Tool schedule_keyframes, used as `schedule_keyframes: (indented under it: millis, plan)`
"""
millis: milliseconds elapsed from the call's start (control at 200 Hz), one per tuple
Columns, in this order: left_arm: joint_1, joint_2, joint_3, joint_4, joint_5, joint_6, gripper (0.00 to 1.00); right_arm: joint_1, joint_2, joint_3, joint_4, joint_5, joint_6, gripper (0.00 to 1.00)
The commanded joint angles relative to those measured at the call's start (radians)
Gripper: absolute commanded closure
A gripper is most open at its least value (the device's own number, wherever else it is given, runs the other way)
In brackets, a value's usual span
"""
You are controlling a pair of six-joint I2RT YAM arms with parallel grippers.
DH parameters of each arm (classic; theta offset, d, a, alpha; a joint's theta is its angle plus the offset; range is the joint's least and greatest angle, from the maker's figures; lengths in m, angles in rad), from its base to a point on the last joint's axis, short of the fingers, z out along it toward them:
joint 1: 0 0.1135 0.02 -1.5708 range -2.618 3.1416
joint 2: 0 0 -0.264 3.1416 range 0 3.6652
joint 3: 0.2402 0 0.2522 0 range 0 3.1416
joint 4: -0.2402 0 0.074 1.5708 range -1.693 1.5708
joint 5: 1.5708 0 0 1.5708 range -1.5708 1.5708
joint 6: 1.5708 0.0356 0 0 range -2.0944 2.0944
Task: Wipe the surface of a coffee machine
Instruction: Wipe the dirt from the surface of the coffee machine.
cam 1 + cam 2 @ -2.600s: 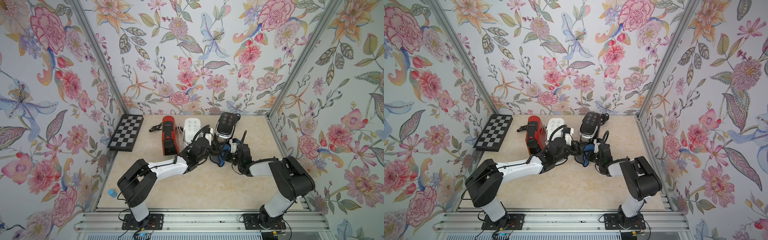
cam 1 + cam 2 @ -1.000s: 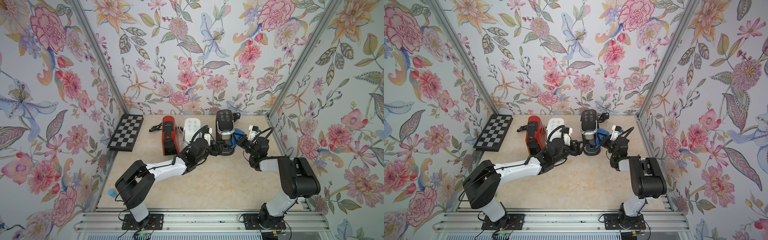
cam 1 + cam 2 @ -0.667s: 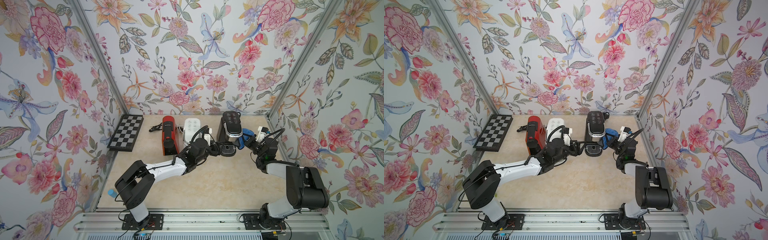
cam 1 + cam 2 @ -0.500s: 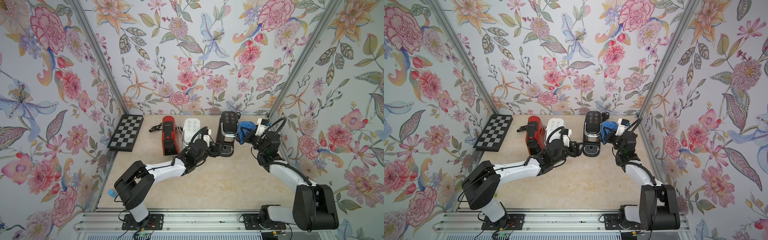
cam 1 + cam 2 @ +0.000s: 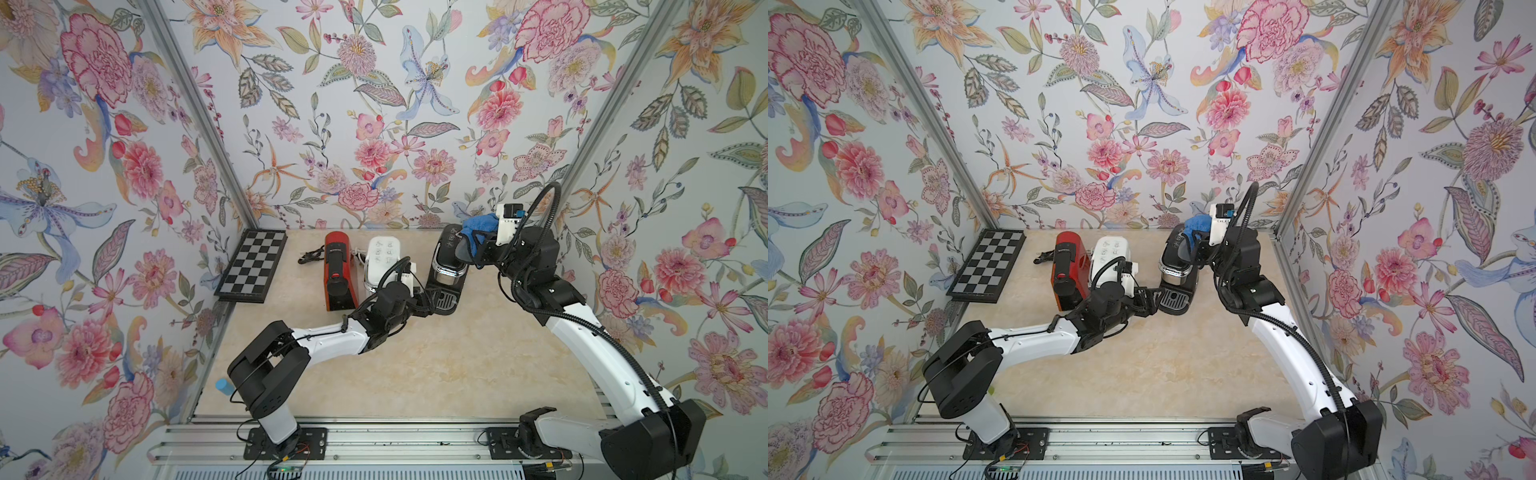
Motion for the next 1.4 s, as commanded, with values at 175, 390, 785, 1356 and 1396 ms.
schedule_keyframes:
  millis: [175, 390, 785, 1356, 1396]
  plan:
    - [0.009, -0.102, -0.06, 0.004, -0.065, -0.025, 0.27, 0.191, 0.293, 0.275, -0.142, 0.152, -0.091, 0.97]
    - [0.009, -0.178, -0.088, -0.017, -0.106, -0.015, 0.27, 0.204, 0.437, 0.289, -0.163, 0.257, -0.078, 0.98]
    - [0.01, -0.125, -0.058, 0.004, -0.064, -0.019, 0.27, 0.105, 0.335, 0.142, -0.185, 0.271, -0.082, 0.98]
    - [0.012, -0.068, -0.062, 0.05, -0.032, -0.034, 0.27, 0.136, 0.281, 0.227, -0.252, 0.293, -0.155, 0.98]
    - [0.012, -0.061, -0.057, 0.049, -0.023, -0.035, 0.26, 0.169, 0.308, 0.237, -0.252, 0.284, -0.163, 0.98]
